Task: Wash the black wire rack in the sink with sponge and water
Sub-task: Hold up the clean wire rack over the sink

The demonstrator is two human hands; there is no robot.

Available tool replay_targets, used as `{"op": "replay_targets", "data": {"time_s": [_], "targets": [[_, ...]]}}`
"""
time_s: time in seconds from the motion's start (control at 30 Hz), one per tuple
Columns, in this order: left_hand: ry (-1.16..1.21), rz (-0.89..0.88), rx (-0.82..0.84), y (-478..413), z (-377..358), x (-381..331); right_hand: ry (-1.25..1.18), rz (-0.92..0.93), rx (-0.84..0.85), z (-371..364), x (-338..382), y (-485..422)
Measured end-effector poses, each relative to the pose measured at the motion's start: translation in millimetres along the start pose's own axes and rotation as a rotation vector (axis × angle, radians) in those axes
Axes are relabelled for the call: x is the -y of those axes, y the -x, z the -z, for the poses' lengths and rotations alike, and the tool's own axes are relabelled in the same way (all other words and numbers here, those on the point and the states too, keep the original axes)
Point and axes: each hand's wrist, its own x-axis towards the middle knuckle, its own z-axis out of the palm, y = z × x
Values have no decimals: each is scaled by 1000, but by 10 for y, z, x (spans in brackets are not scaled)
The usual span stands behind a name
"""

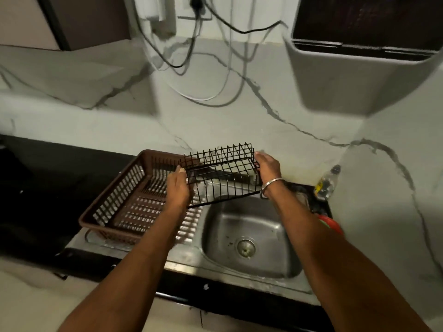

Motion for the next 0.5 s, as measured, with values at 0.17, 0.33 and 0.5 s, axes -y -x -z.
{"op": "replay_targets", "data": {"time_s": [0.17,0.33,0.5], "targets": [[-22,26,-101,-283,660,34,27,14,133,-946,76,-202],[58,98,-137,-591,1288,308,73,-6,244,-1920,35,-333],[51,154,-202,-1118,1822,976,148,-13,333,-2741,-75,-445]]}}
